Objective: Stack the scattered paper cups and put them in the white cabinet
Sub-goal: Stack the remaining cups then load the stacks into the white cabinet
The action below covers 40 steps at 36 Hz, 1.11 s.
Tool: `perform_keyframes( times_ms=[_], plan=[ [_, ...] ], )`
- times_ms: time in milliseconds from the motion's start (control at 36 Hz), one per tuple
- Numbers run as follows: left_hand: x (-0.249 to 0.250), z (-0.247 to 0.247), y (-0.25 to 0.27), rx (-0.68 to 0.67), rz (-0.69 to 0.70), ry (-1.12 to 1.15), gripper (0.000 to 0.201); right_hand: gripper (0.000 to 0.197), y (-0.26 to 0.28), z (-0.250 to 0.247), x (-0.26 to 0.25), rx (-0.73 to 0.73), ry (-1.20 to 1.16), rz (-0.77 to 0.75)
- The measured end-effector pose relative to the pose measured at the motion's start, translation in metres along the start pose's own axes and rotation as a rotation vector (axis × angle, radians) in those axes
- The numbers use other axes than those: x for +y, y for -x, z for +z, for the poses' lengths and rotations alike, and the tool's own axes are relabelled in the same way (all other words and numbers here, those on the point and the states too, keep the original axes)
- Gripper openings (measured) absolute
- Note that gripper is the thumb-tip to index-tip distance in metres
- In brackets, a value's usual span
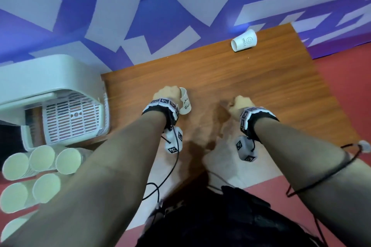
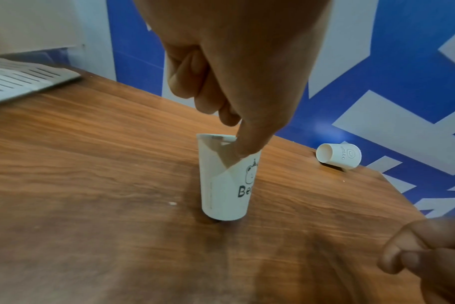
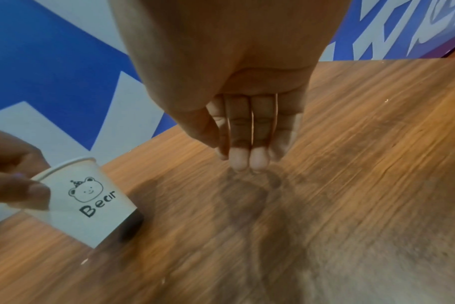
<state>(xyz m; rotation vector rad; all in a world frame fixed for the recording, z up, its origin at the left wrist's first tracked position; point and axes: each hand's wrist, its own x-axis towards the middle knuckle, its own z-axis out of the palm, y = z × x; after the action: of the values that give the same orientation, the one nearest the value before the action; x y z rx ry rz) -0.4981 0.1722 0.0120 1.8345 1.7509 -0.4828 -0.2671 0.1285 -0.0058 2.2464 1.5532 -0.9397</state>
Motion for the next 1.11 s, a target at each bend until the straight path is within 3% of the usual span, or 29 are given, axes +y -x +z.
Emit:
perform_keyframes(
  times_ms=[111, 333, 500, 611, 694, 889, 1111],
  plan=[
    [0.038, -0.006, -0.012, 0.036, -0.020, 0.007, 0.008, 0.026, -0.030, -0.019, 0.016, -0.032, -0.034, -0.046],
    [0.106, -0.029, -0.063, 0.012, -0.099, -0.028, 0.023, 0.033, -0.111, -0.079, 0.043, -0.022, -0.128, -0.113],
    [0.139, -0.046, -0.109, 0.042, -0.125, -0.028, 0.024, 0.026, -0.186, -0.129, 0.058, 0.115, -0.175, -0.096],
    [0.158, -0.049, -0.132, 0.087, -0.151, -0.037, 0.029, 0.032, -0.222, -0.149, 0.061, 0.217, -0.254, -0.084],
    [0.165, -0.045, -0.145, 0.125, -0.143, -0.063, 0.033, 0.035, -0.245, -0.157, 0.057, 0.216, -0.318, -0.089],
    [0.169, -0.042, -0.157, 0.192, -0.103, -0.077, 0.037, 0.025, -0.271, -0.155, 0.046, 0.172, -0.283, -0.152],
    [0.165, -0.036, -0.150, 0.207, -0.104, -0.087, 0.033, 0.028, -0.258, -0.150, 0.047, 0.196, -0.218, -0.214]
  ],
)
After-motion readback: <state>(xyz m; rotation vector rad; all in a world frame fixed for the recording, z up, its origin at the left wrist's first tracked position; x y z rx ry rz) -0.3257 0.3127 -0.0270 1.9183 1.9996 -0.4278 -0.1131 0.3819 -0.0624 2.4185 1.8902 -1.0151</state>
